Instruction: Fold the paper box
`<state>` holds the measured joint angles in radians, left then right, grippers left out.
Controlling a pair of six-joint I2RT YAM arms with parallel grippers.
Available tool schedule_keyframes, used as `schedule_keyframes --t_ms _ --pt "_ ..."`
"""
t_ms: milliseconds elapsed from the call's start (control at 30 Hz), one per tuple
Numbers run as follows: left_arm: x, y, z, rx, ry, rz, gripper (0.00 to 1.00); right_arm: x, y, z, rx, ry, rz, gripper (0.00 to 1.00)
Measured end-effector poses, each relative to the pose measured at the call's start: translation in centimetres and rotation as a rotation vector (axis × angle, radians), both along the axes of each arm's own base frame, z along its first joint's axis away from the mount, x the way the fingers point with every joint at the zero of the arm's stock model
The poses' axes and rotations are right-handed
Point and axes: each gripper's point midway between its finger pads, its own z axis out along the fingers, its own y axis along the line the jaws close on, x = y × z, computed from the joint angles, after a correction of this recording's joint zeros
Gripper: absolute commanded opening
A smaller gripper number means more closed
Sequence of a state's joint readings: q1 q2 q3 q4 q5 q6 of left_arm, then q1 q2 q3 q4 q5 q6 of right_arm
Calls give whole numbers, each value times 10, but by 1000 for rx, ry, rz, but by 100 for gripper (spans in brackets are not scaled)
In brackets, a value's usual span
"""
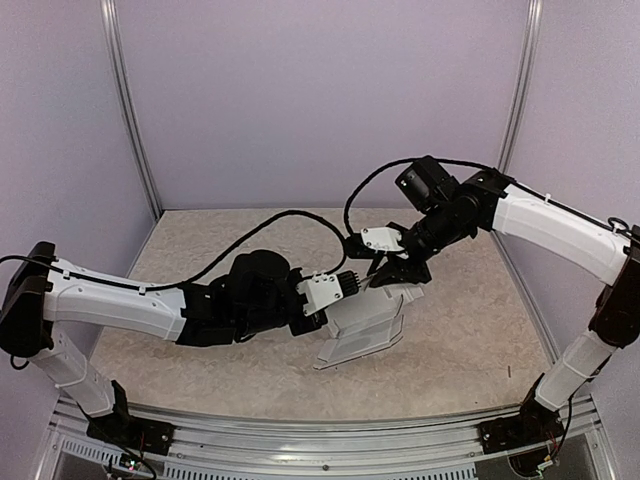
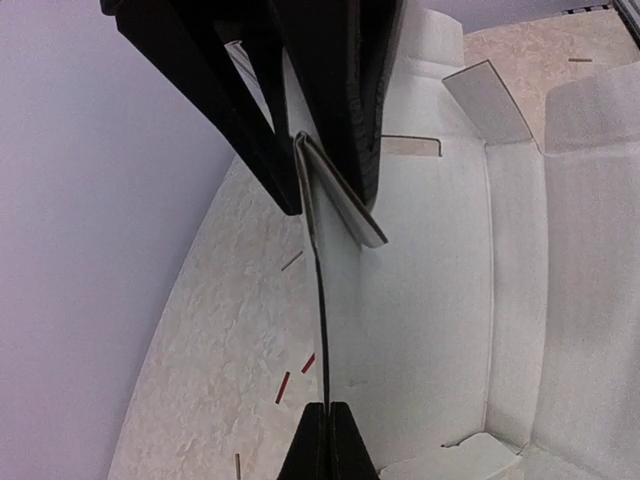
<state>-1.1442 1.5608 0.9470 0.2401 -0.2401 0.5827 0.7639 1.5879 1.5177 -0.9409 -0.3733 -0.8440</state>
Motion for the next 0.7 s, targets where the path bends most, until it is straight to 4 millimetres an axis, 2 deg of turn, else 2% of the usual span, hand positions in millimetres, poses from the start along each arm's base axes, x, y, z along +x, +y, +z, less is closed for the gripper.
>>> schedule_keyframes --t_ms 133,233,300,400,533,600,700 --pt "1 0 1 -7 0 4 0 3 2 3 13 -5 -16 12" --pt "3 1 3 -14 -2 12 0 6 3 5 24 -7 -43 14" --pt "5 1 5 -17 -7 21 0 7 4 7 33 -4 -60 18" --pt "8 2 7 -19 -16 39 0 10 6 12 54 0 -87 32" --pt "14 4 7 -7 -38 68 0 12 7 15 74 -3 -104 39" --pt "18 6 2 19 -55 88 0 13 2 14 73 3 -119 42" --pt "25 10 -9 62 -79 118 0 16 -11 23 114 36 -139 45"
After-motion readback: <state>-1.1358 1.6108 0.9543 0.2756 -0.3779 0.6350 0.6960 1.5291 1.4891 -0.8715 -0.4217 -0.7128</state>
